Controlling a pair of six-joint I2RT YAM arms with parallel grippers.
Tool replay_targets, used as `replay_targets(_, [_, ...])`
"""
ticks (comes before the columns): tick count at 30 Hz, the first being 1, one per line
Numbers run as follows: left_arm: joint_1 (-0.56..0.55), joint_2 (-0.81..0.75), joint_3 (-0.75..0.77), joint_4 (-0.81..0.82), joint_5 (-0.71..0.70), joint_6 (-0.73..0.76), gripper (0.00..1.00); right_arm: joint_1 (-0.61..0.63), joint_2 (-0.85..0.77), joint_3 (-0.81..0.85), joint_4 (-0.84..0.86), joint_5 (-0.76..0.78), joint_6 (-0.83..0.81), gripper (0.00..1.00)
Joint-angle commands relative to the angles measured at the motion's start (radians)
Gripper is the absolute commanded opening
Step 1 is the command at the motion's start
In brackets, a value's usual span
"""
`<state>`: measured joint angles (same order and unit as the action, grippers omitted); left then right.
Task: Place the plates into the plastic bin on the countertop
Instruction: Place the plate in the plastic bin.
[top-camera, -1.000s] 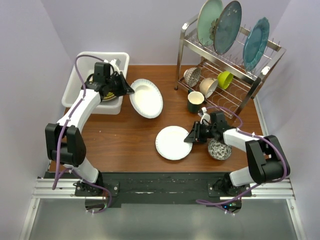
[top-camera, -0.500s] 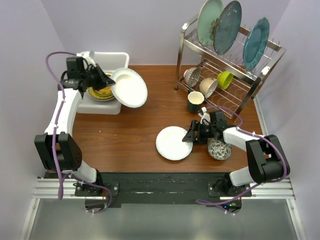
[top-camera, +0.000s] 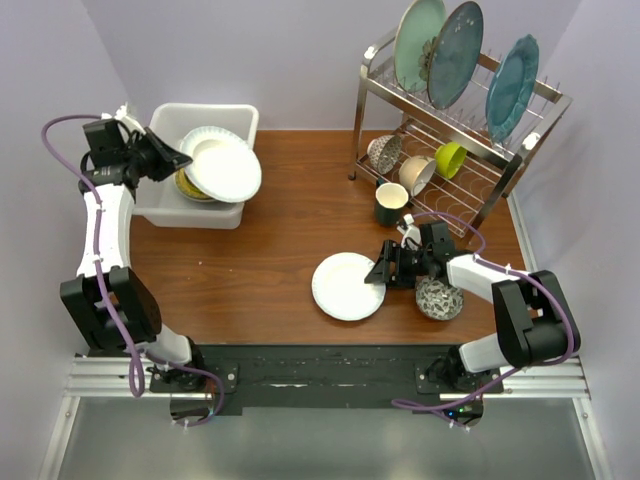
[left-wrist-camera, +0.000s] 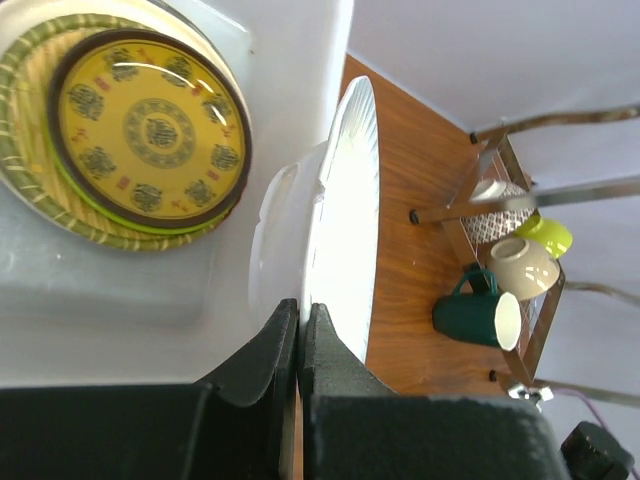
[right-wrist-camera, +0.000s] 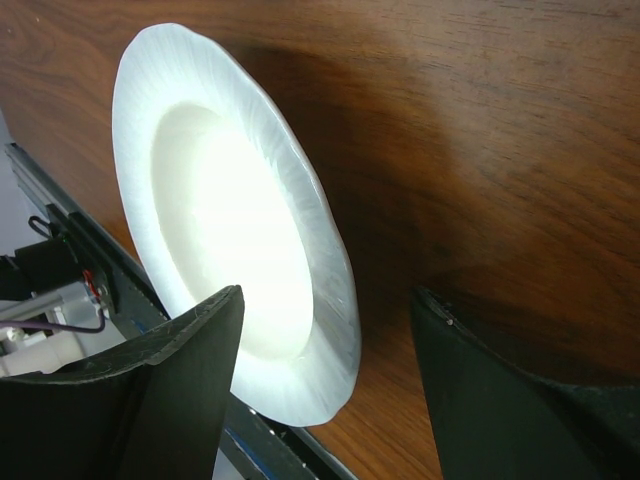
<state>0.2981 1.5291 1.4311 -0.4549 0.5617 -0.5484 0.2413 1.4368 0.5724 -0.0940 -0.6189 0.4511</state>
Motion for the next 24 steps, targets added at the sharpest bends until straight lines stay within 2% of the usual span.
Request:
replay_targets(1, [0.039, -0.024, -0.006, 0.202, 0.104, -0.088, 0.00, 0.000, -0.006, 0.023, -0.018, 0.015, -0.015, 0.71])
replay_targets(14, [0.090, 0.078, -0.037, 0.366, 0.087, -0.203, 0.00, 0.000, 0.004, 0.006, 0.002, 0.002, -0.003, 0.72])
replay_targets(24, [0.102, 0.161, -0.135, 0.633, 0.075, -0.375, 0.00, 0.000, 0.030, 0.004, 0.030, -0.035, 0.000, 0.72])
